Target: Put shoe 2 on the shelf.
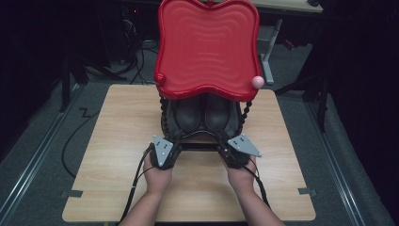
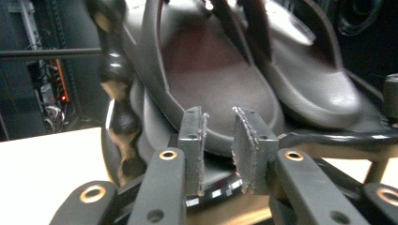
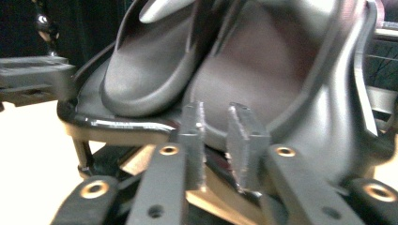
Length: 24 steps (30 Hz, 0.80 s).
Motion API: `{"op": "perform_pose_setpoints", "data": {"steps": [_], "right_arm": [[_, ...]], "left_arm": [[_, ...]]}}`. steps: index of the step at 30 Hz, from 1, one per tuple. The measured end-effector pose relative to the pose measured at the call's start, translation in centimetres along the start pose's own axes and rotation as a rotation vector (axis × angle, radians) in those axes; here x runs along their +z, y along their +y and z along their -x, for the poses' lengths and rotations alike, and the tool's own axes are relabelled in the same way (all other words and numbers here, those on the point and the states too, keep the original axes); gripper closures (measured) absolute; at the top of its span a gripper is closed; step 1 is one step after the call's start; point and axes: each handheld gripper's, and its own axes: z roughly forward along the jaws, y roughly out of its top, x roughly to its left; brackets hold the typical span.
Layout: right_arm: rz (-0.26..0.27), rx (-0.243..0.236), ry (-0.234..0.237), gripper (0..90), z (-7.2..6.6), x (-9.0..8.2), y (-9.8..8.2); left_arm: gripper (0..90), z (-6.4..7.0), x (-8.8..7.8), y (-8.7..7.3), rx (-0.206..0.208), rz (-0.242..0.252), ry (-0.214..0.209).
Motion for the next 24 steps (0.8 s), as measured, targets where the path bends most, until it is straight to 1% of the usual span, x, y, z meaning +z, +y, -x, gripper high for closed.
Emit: {"op": "perform_pose_setpoints", "data": {"steps": [1, 2, 3, 4, 5, 6, 8, 9, 10, 11, 13, 14, 16, 17, 18, 19, 21, 22, 24], "right_arm": [[0.001, -0.003, 0.002, 71.0, 0.3, -0.6, -0.2], [-0.003, -0.003, 0.005, 68.1, 0.6, -1.1, -0.4], [-0.008, -0.006, 0.005, 64.6, 1.1, -1.9, -0.8], [-0.007, -0.006, 0.001, 61.6, 1.4, -2.4, -1.1], [-0.011, -0.009, -0.009, 58.6, 1.9, -3.1, -1.6], [-0.017, -0.013, -0.021, 55.7, 2.4, -3.7, -2.0], [-0.046, -0.016, -0.049, 48.4, 3.8, -4.8, -3.0], [-0.068, -0.005, -0.062, 44.1, 4.6, -5.2, -3.5], [-0.080, 0.003, -0.078, 41.3, 5.4, -5.5, -3.9], [-0.093, 0.014, -0.089, 39.0, 5.9, -5.7, -4.2], [-0.132, 0.040, -0.109, 35.1, 7.2, -6.0, -5.1], [-0.143, 0.044, -0.118, 33.3, 7.6, -6.2, -5.5], [-0.174, 0.054, -0.137, 30.1, 8.4, -6.5, -6.3], [-0.191, 0.065, -0.146, 28.5, 8.7, -6.7, -6.6], [-0.202, 0.067, -0.154, 28.1, 9.0, -6.9, -6.8], [-0.207, 0.079, -0.163, 27.8, 9.3, -7.1, -7.0], [-0.218, 0.085, -0.177, 26.7, 9.8, -7.6, -7.3], [-0.224, 0.086, -0.182, 26.3, 10.0, -7.8, -7.5], [-0.235, 0.089, -0.196, 26.0, 10.3, -8.2, -7.8]], "left_arm": [[71.0, -0.1, -0.5, -0.1, 0.004, -0.005, -0.005], [70.2, -0.4, -1.4, -0.3, 0.009, -0.014, -0.011], [68.8, -0.6, -1.9, -0.4, 0.015, -0.024, -0.014], [67.5, -0.8, -2.6, -0.6, 0.019, -0.047, -0.022], [66.4, -1.2, -3.4, -0.9, 0.039, -0.052, -0.014], [65.3, -1.7, -4.3, -1.2, 0.051, -0.069, -0.008], [62.4, -2.9, -5.9, -1.8, 0.062, -0.101, 0.011], [60.9, -3.4, -6.5, -2.1, 0.064, -0.112, 0.022], [60.0, -3.8, -6.9, -2.3, 0.065, -0.120, 0.031], [59.0, -4.3, -7.4, -2.6, 0.064, -0.134, 0.042], [56.5, -5.3, -8.3, -3.1, 0.053, -0.146, 0.060], [55.9, -5.9, -8.7, -3.4, 0.040, -0.144, 0.070], [55.3, -6.9, -9.2, -4.0, 0.014, -0.158, 0.092], [54.5, -7.3, -9.1, -4.1, 0.020, -0.171, 0.103], [53.4, -7.7, -9.1, -4.2, 0.032, -0.179, 0.117], [53.0, -8.1, -9.1, -4.4, 0.034, -0.183, 0.127], [51.7, -8.8, -9.0, -4.7, 0.004, -0.196, 0.133], [51.2, -9.1, -8.8, -4.9, -0.001, -0.201, 0.137], [50.5, -9.3, -8.6, -5.1, 0.008, -0.210, 0.139]]}}
